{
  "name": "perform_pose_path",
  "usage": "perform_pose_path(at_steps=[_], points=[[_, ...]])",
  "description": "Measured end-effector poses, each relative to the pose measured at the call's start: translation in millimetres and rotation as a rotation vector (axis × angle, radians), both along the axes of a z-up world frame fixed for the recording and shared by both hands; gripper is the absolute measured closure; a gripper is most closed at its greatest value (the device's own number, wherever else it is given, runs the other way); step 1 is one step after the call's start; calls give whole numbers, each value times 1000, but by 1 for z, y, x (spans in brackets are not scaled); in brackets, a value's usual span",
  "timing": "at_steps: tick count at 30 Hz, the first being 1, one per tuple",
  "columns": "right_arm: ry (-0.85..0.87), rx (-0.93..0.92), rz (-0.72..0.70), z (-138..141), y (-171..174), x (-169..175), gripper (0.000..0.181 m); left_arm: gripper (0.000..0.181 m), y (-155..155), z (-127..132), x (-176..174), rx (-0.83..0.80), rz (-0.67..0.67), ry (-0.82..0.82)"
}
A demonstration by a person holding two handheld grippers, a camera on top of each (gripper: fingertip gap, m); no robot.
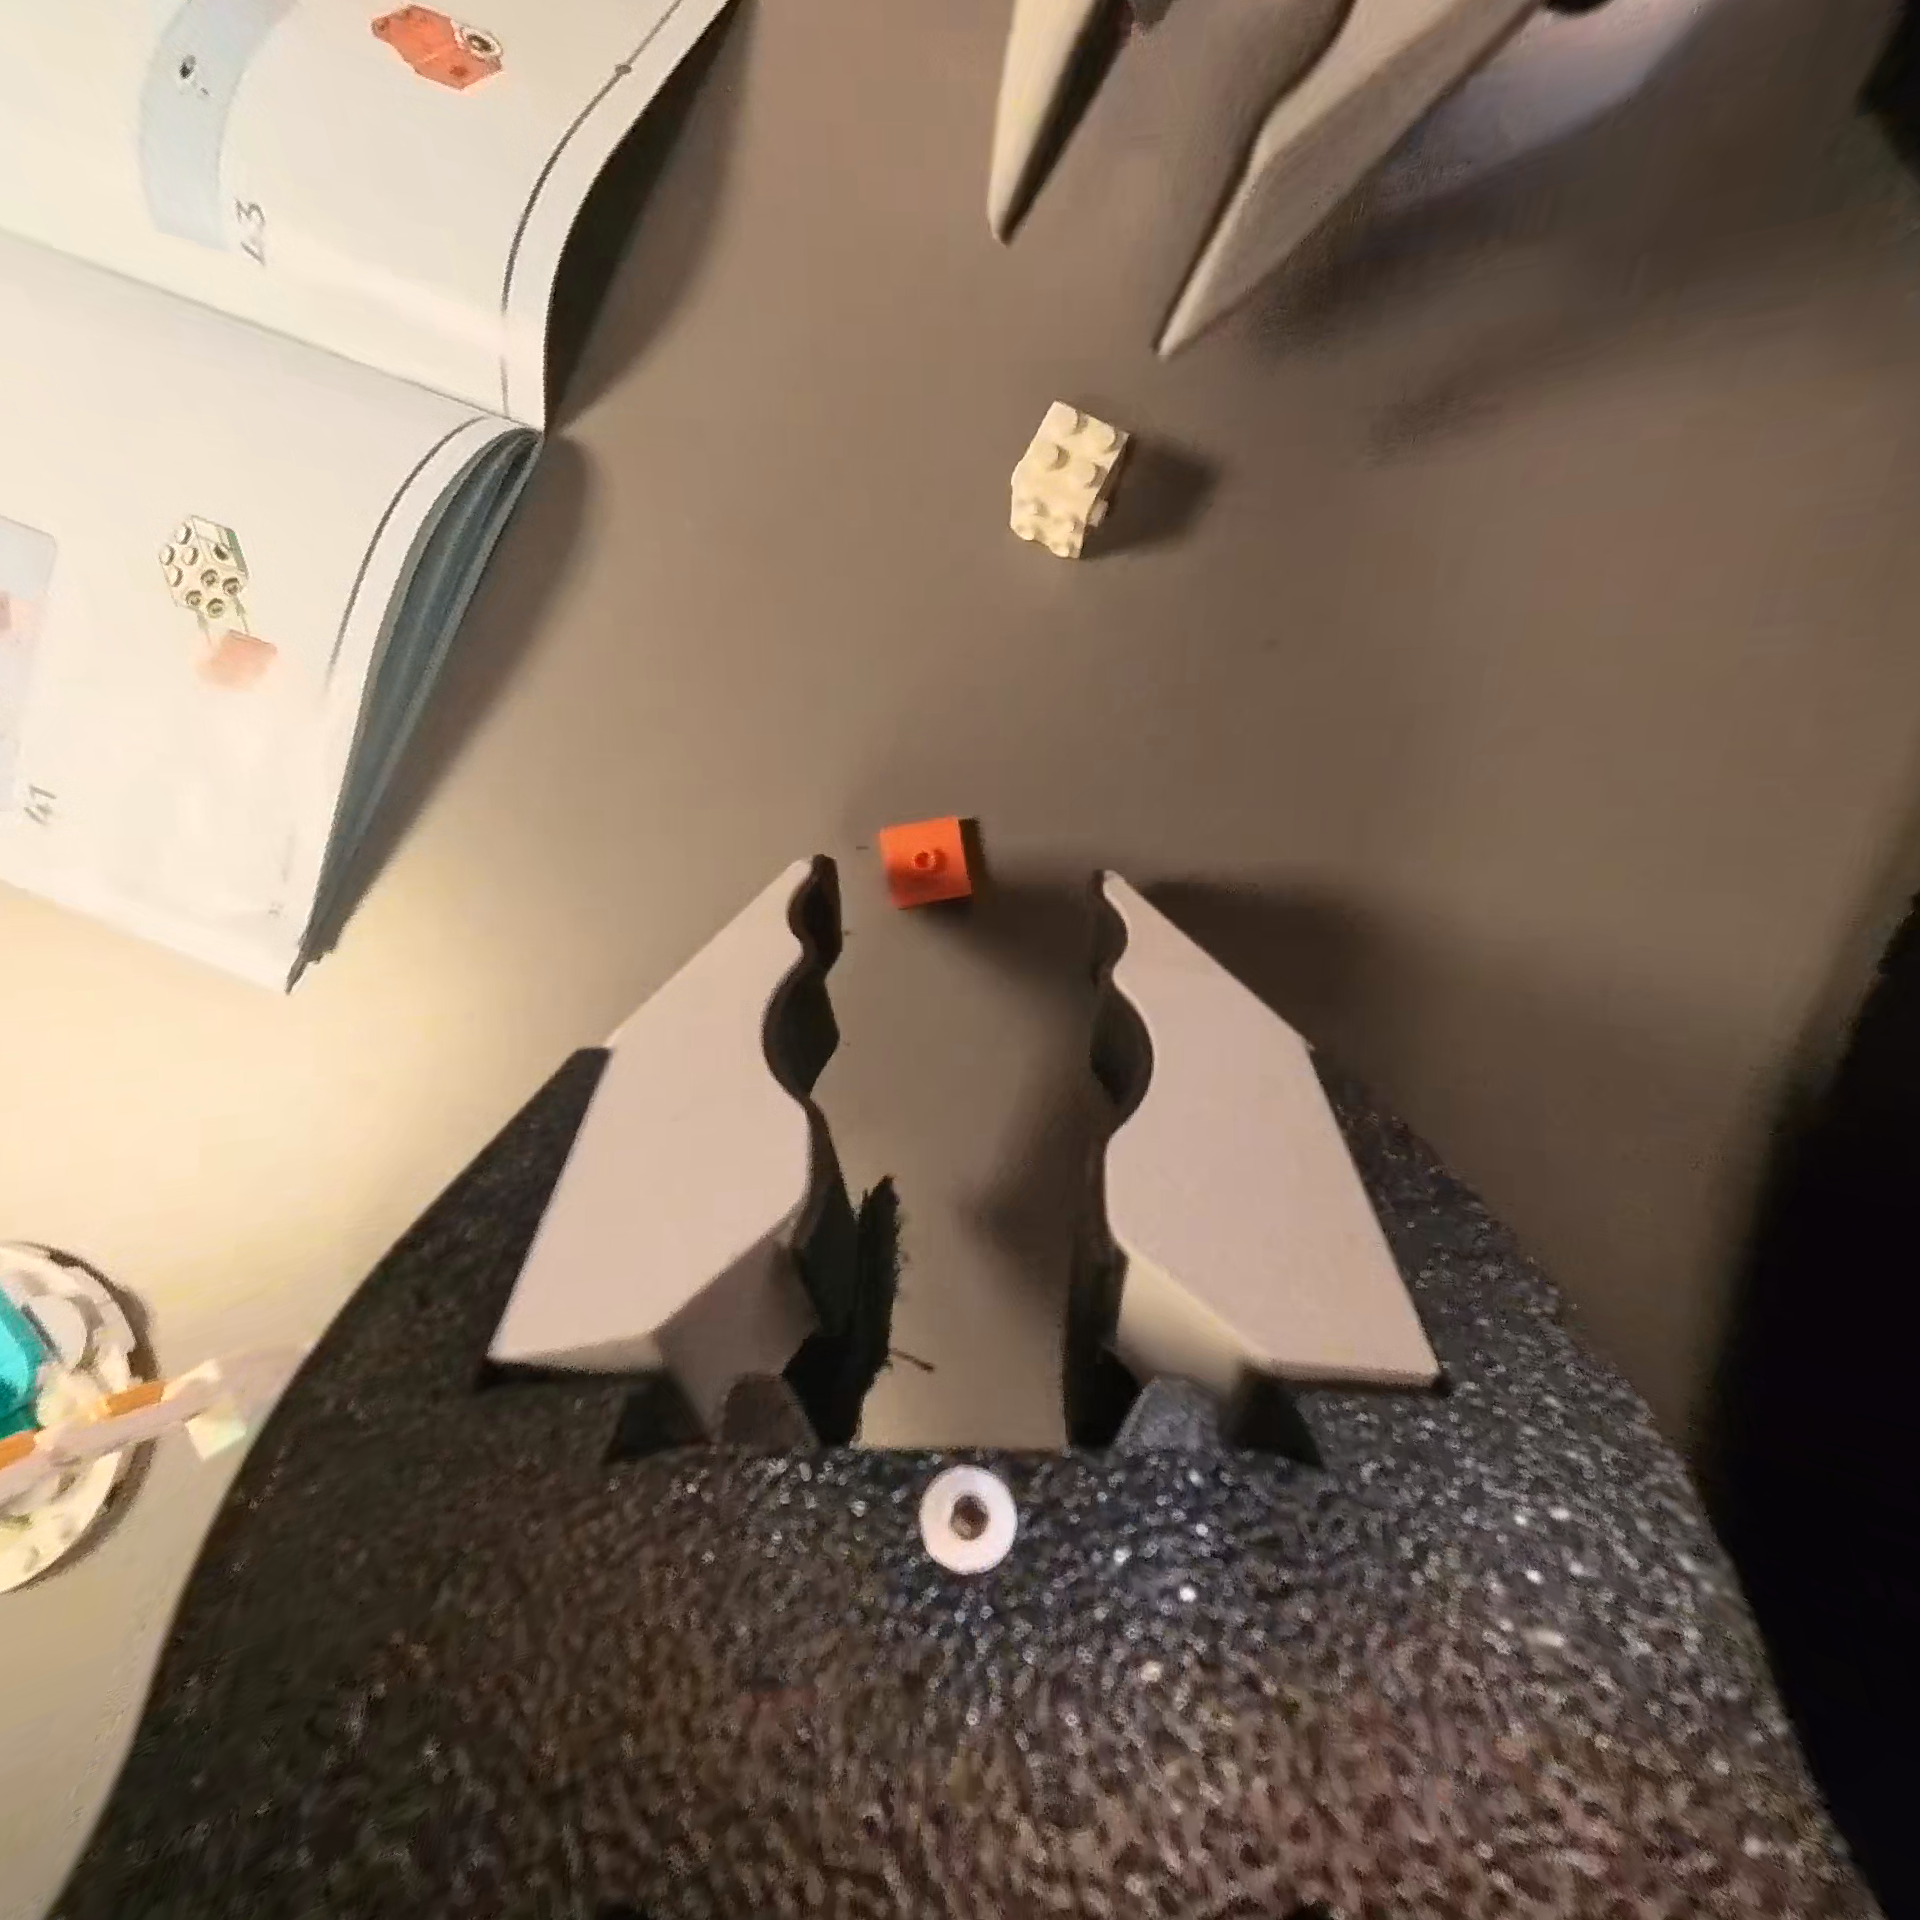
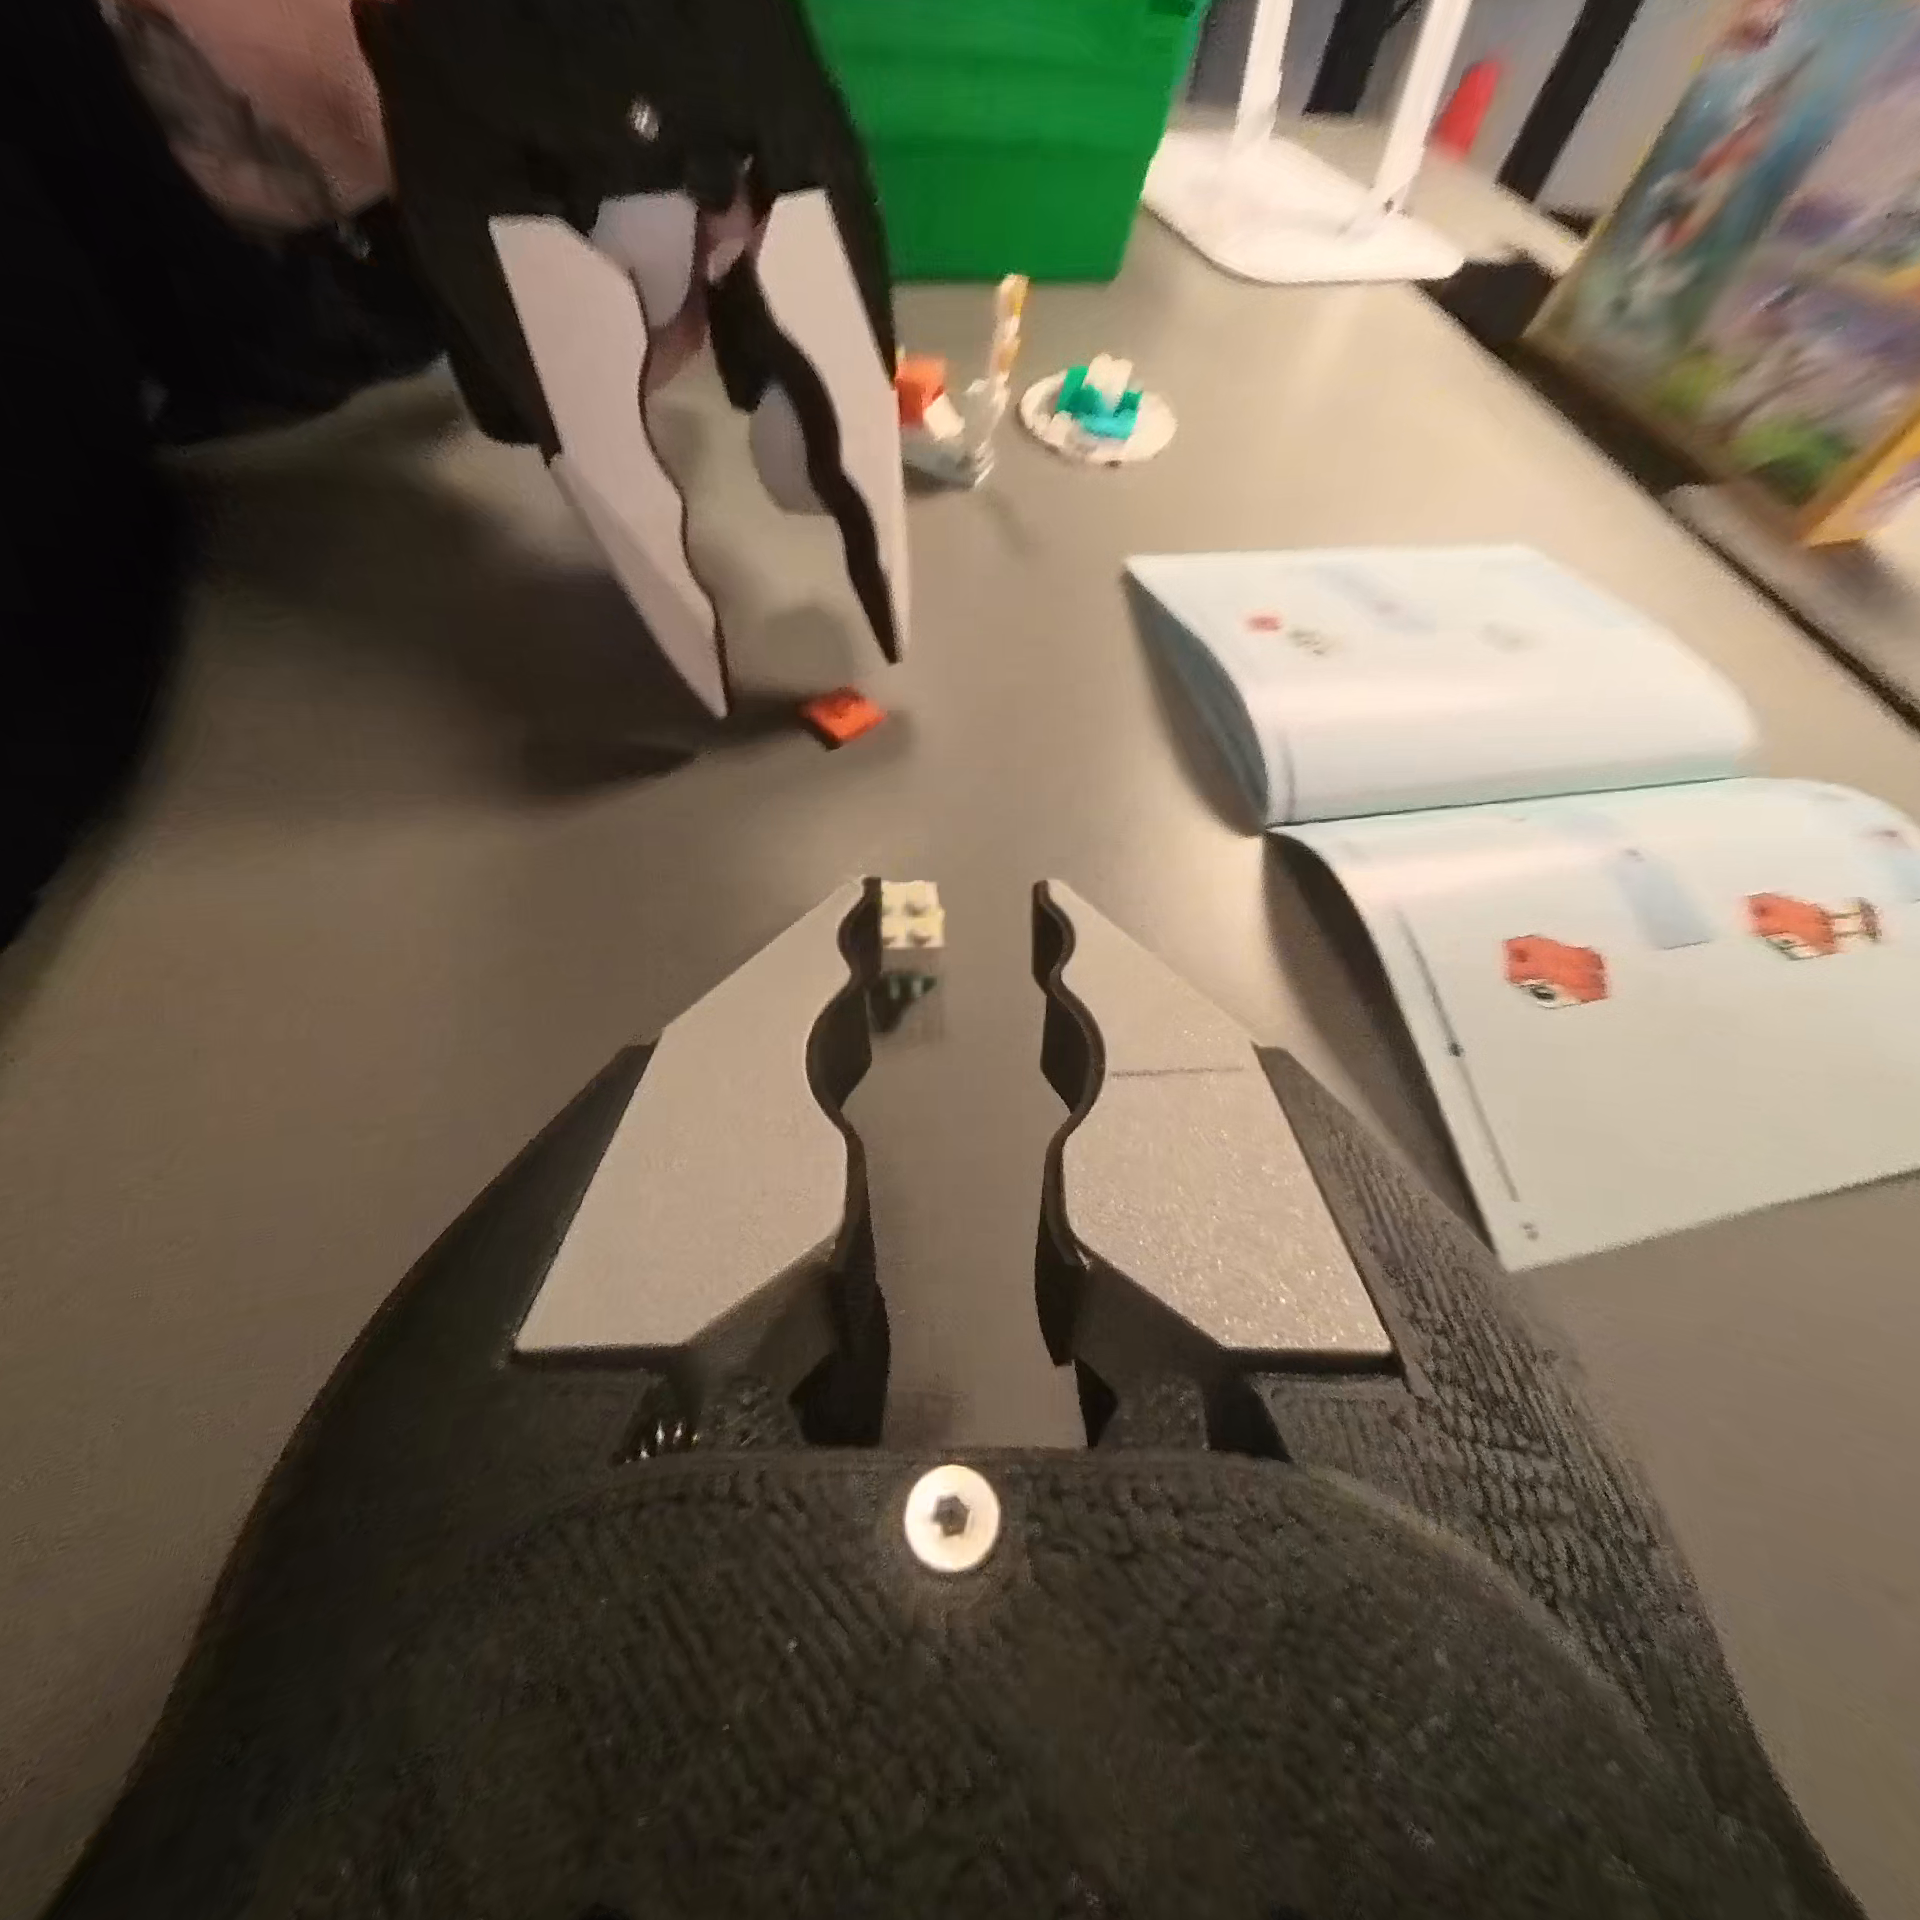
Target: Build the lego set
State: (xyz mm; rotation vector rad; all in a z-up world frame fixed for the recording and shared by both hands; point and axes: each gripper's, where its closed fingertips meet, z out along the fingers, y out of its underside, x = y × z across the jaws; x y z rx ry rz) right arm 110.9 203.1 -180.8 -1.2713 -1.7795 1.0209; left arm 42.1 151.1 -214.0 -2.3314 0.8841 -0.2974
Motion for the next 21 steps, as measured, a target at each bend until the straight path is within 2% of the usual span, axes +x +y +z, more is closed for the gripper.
perform_pose_path(at_steps=[1,11,21], points=[[-26,1,11,-4,-3,0,154,137,0,0,0,1,11,4],[-195,-7,14,-29,-10,-5,149,145,8,1,-3,12,81,-37],[-247,15,35,-37,-15,-8,160,152,7,-9,-1,-32,65,-12]])
